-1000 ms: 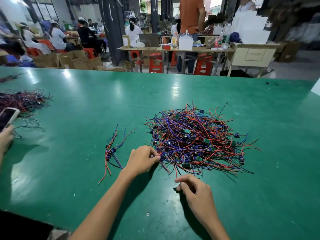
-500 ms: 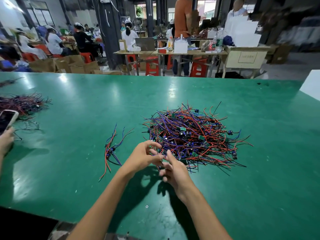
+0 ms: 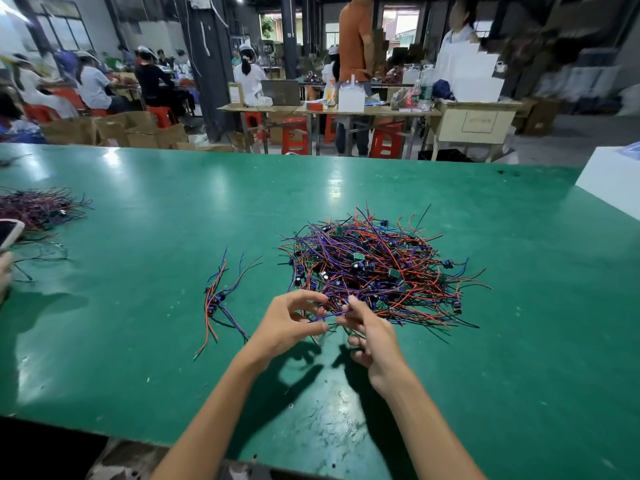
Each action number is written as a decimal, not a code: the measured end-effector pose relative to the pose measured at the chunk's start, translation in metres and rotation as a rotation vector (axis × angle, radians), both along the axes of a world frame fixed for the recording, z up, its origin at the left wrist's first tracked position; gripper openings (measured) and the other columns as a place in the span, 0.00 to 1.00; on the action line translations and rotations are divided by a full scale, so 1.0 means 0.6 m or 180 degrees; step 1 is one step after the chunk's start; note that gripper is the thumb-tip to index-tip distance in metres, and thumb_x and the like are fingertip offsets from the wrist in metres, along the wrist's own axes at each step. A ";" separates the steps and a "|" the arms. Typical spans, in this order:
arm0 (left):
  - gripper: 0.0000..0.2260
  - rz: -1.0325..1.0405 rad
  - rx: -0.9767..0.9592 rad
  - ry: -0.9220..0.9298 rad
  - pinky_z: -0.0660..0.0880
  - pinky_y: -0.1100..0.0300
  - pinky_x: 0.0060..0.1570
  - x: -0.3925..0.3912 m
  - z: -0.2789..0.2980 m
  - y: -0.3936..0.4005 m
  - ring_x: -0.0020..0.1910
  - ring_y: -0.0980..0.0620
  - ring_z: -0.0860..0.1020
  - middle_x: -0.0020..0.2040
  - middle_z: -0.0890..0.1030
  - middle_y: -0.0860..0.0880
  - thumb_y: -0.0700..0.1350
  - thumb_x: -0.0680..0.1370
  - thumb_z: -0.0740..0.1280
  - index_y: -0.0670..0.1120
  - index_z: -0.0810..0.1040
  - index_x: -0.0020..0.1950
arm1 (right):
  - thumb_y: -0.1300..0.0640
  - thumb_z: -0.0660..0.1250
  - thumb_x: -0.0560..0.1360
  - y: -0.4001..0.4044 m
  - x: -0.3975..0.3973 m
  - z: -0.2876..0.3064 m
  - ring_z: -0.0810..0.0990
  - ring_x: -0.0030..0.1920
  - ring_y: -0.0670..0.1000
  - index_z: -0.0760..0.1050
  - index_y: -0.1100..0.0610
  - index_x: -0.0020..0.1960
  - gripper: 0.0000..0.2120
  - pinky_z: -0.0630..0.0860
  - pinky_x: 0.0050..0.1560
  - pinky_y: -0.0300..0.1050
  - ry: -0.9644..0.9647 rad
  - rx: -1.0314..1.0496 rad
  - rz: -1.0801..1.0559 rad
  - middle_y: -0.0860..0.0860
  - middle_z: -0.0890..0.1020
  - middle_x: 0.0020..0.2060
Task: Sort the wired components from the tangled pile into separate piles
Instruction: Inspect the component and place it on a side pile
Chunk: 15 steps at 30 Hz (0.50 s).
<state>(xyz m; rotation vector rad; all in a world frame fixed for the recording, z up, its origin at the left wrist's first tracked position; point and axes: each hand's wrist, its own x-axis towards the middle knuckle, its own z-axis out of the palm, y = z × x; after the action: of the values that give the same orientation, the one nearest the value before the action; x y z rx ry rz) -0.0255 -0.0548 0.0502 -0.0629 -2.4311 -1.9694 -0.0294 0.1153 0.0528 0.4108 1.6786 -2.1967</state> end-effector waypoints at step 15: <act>0.18 -0.1793 -0.0057 0.0047 0.72 0.60 0.58 0.035 0.083 0.086 0.59 0.53 0.78 0.57 0.83 0.51 0.48 0.78 0.69 0.45 0.76 0.67 | 0.43 0.71 0.68 0.118 0.026 0.069 0.70 0.27 0.50 0.78 0.51 0.34 0.12 0.63 0.27 0.39 0.1801 0.0275 0.0711 0.57 0.78 0.28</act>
<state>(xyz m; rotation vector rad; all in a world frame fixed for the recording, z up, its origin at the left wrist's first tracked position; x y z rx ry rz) -0.0045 -0.0029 0.1001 -0.8438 -2.6244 -2.1077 -0.0137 0.1860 0.0941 -0.4049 1.9777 -2.1977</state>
